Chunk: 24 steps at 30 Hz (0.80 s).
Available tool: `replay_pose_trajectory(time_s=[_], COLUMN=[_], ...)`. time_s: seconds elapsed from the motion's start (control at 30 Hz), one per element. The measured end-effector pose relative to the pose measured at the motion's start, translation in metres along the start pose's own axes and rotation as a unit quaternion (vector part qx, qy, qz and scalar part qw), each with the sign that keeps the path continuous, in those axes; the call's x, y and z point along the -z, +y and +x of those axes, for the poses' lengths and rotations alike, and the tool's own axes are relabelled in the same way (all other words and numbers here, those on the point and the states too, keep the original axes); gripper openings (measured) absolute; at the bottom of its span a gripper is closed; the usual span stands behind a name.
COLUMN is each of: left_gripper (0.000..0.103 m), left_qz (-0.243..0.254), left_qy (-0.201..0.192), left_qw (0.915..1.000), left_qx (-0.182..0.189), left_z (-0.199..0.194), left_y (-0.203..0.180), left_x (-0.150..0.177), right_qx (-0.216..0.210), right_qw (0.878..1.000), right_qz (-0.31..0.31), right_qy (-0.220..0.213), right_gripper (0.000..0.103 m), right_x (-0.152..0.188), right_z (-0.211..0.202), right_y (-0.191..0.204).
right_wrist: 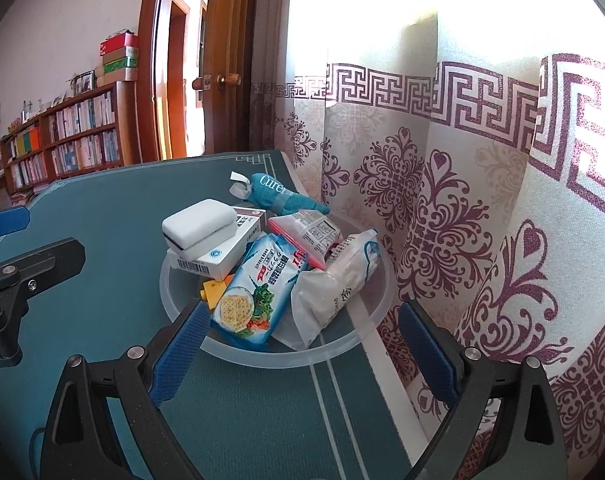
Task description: Organize objects
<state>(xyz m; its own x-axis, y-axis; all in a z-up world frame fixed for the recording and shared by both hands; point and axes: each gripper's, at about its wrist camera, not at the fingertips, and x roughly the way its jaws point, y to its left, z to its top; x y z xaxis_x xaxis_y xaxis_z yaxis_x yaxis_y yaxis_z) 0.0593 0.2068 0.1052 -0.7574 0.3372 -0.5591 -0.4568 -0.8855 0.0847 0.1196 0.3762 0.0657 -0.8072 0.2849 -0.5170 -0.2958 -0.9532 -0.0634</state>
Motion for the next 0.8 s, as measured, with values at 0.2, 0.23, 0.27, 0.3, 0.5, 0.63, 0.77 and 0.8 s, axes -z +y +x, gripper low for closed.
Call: replay_pose_trajectory(time_s=[0.2, 0.23, 0.27, 0.3, 0.5, 0.63, 0.77, 0.8], left_gripper=[0.103, 0.103, 0.103, 0.103, 0.103, 0.103, 0.103, 0.103], left_qz=[0.003, 0.003, 0.003, 0.003, 0.005, 0.009, 0.012, 0.012], left_qy=[0.006, 0.006, 0.007, 0.008, 0.012, 0.012, 0.011, 0.012], left_qw=[1.0000, 1.0000, 1.0000, 1.0000, 0.9999, 0.9998, 0.9998, 0.9998], left_qx=[0.002, 0.002, 0.003, 0.004, 0.008, 0.009, 0.010, 0.010], left_z=[0.0033, 0.0038, 0.0043, 0.0046, 0.0059, 0.0052, 0.0055, 0.0061], left_y=[-0.0030, -0.0037, -0.0044, -0.0047, -0.0064, -0.0083, -0.0096, -0.0097], left_x=[0.0013, 0.0013, 0.0012, 0.0014, 0.0023, 0.0024, 0.0030, 0.0030], right_qx=[0.000, 0.000, -0.001, -0.001, -0.003, -0.002, -0.002, -0.002], right_qw=[1.000, 1.000, 1.000, 1.000, 1.000, 1.000, 1.000, 1.000], right_qz=[0.003, 0.004, 0.005, 0.005, 0.003, 0.003, 0.003, 0.003], right_qy=[-0.001, -0.001, 0.000, 0.000, 0.003, 0.005, 0.007, 0.007], right_gripper=[0.096, 0.096, 0.096, 0.096, 0.096, 0.096, 0.096, 0.096], right_x=[0.0007, 0.0007, 0.0009, 0.0011, 0.0022, 0.0028, 0.0034, 0.0034], right_z=[0.0005, 0.0004, 0.0007, 0.0011, 0.0024, 0.0028, 0.0042, 0.0043], right_y=[-0.0005, -0.0009, -0.0011, -0.0011, -0.0004, -0.0001, 0.0001, 0.0001])
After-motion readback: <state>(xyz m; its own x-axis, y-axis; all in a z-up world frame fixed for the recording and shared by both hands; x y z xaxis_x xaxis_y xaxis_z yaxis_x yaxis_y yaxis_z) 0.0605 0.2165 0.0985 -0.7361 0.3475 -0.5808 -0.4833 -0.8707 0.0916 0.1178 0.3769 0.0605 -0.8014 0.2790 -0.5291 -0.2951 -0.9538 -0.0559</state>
